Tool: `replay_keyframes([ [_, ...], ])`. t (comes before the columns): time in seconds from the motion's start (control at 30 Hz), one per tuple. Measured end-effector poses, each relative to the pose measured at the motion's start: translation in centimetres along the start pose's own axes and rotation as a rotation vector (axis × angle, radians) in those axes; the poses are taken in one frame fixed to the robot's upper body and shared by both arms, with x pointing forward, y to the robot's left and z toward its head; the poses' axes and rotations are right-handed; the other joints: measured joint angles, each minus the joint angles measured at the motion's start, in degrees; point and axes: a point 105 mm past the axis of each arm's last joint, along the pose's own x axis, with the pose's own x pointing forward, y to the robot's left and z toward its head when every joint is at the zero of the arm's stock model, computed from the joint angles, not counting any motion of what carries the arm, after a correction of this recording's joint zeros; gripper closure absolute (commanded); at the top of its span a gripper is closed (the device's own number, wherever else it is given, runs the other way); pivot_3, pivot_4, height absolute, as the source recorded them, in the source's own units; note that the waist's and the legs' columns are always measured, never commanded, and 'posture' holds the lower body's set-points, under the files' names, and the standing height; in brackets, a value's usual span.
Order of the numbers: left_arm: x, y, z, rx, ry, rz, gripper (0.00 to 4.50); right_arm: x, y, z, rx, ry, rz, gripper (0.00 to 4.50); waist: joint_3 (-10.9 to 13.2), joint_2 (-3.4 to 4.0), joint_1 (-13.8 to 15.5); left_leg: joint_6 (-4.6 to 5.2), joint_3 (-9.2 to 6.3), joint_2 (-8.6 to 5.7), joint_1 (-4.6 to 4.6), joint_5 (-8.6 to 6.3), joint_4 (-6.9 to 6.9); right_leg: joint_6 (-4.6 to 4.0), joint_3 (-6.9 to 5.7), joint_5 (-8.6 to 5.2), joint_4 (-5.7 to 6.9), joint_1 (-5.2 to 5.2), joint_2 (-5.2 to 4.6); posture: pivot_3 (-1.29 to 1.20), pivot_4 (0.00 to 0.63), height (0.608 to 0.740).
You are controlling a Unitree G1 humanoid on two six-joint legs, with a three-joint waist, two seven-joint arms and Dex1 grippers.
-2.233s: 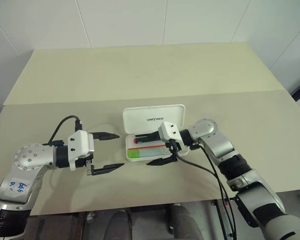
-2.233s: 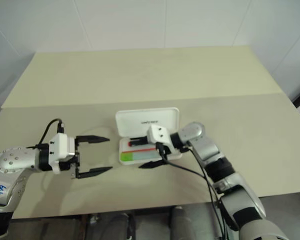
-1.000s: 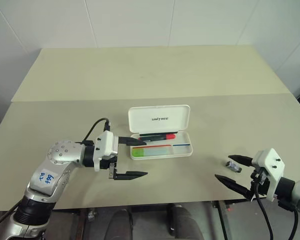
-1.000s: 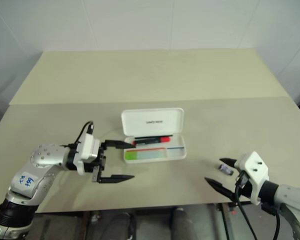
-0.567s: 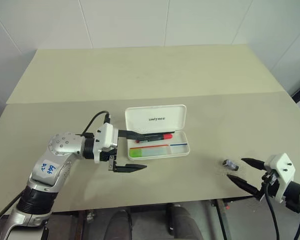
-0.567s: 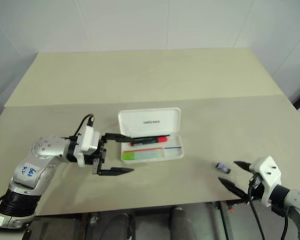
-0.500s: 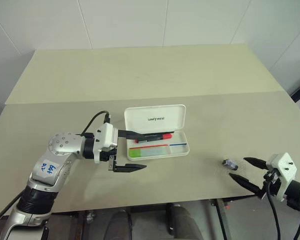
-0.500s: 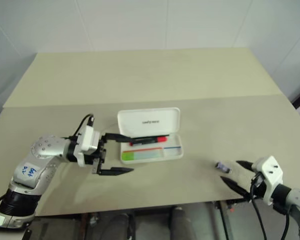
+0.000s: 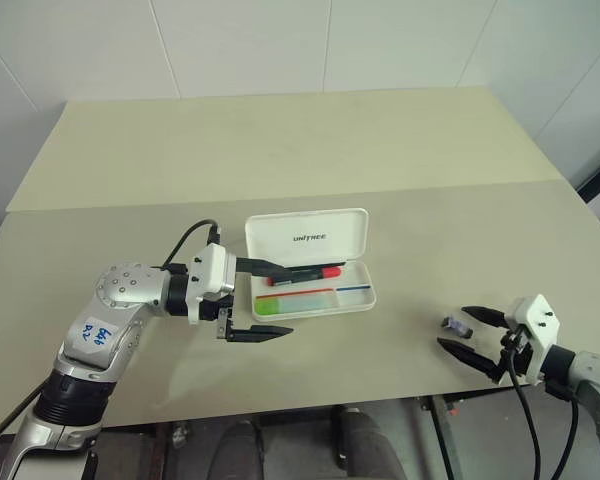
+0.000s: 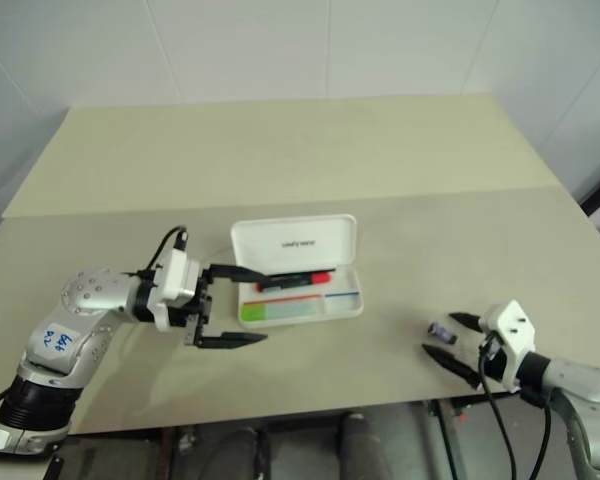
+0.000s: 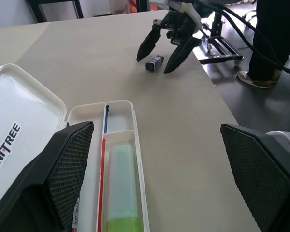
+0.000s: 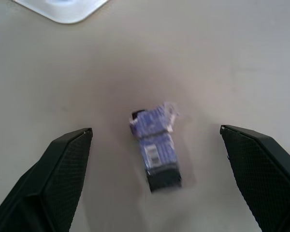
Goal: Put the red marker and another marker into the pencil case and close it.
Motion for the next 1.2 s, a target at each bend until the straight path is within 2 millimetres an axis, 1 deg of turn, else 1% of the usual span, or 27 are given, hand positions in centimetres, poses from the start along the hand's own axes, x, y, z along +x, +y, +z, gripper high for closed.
replay_keyframes([
  [0.07,0.0,0.0,0.0,0.0,0.001,0.002,0.0,0.3,0.1,0.1,-0.002,-0.003,0.009,0.03,0.0,0.0,0.0,0.0,0.0,0.0,0.0,0.0,0.01,0.0,0.0,0.0,0.0,0.0,0.0,0.0,0.15,0.74],
  [0.1,0.0,0.0,0.0,0.001,0.001,0.004,0.0,0.5,0.1,0.1,-0.002,-0.005,0.013,0.4,0.0,0.0,0.0,0.0,0.01,0.0,0.0,0.0,0.03,0.0,0.02,0.01,0.0,0.0,0.0,0.0,0.15,0.74],
  [0.13,0.0,0.1,0.0,0.001,0.002,0.006,0.0,0.5,-0.1,0.1,0.0,-0.006,0.009,0.61,0.0,0.0,0.0,0.0,0.02,0.0,0.0,0.0,0.03,0.01,0.04,0.01,0.0,0.0,0.0,0.0,0.15,0.74],
  [0.33,-0.1,0.1,0.0,0.003,0.006,0.01,0.0,0.0,-1.1,-0.5,0.004,0.007,-0.023,2.81,0.0,-0.01,0.1,0.0,0.0,0.01,0.01,0.0,-0.01,0.01,0.03,0.0,0.0,0.0,0.03,0.0,0.15,0.74],
  [0.4,-0.2,0.2,0.0,0.004,0.008,0.014,0.0,-0.2,-1.2,-0.6,0.005,0.009,-0.017,3.52,0.0,-0.03,0.1,0.0,-0.01,0.01,0.0,0.0,-0.01,0.01,0.03,0.0,0.0,0.0,0.04,0.0,0.15,0.74],
  [0.43,-0.3,0.2,0.1,0.005,0.008,0.017,0.0,-0.2,-1.2,-0.6,0.008,0.007,-0.012,3.86,0.0,-0.04,0.1,0.0,0.0,0.01,0.0,0.0,0.01,0.01,0.04,0.01,0.0,0.0,0.03,0.0,0.15,0.74],
  [0.47,-0.3,0.2,0.1,0.006,0.007,0.018,0.0,-0.2,-1.2,-0.6,0.008,0.004,-0.01,4.09,0.0,-0.04,0.1,0.0,0.01,0.01,-0.01,0.0,0.03,0.01,0.05,0.01,0.0,0.01,0.03,0.0,0.15,0.74],
  [0.6,-0.3,0.3,0.1,0.007,0.007,0.02,0.0,-0.2,-1.3,-0.5,-0.002,0.002,-0.01,4.09,0.0,-0.05,0.1,0.0,0.01,0.0,-0.01,0.0,0.06,0.02,0.06,0.02,0.0,0.01,0.03,0.0,0.15,0.74],
  [0.7,-0.4,0.3,0.1,0.008,0.011,0.023,0.0,0.2,-1.4,0.4,-0.028,-0.003,0.0,4.09,0.0,-0.04,0.0,0.0,0.01,0.01,0.0,0.0,0.06,0.02,0.07,0.03,0.02,0.0,0.03,0.0,0.15,0.74],
  [0.9,-0.7,0.2,-0.2,0.001,0.021,0.029,0.0,2.3,-0.3,5.4,-0.159,-0.102,0.087,4.09,0.0,-0.05,-0.3,0.0,-0.04,0.03,0.07,0.0,0.0,0.02,0.13,0.04,0.08,-0.04,0.15,0.0,0.15,0.74],
  [1.07,-0.9,0.2,-0.2,0.007,0.035,0.041,0.0,5.1,2.6,9.9,-0.269,-0.178,0.282,4.09,0.0,-0.05,-0.2,0.0,-0.01,0.03,0.03,0.0,0.01,0.0,0.17,0.06,0.08,-0.1,0.15,0.0,0.15,0.74],
  [1.13,-0.9,0.1,-0.2,0.01,0.036,0.041,0.0,5.8,3.5,10.7,-0.302,-0.186,0.351,4.09,0.0,-0.05,-0.1,0.0,-0.02,0.04,0.01,0.0,-0.03,-0.01,0.17,0.05,0.07,-0.11,0.15,0.0,0.15,0.74],
  [1.2,-0.9,0.0,-0.3,0.008,0.038,0.044,0.0,6.4,4.1,10.9,-0.312,-0.182,0.406,4.09,0.0,-0.05,0.2,0.0,-0.02,0.03,-0.05,-0.01,-0.04,-0.01,0.16,0.04,0.06,-0.14,0.14,0.0,0.15,0.74],
])
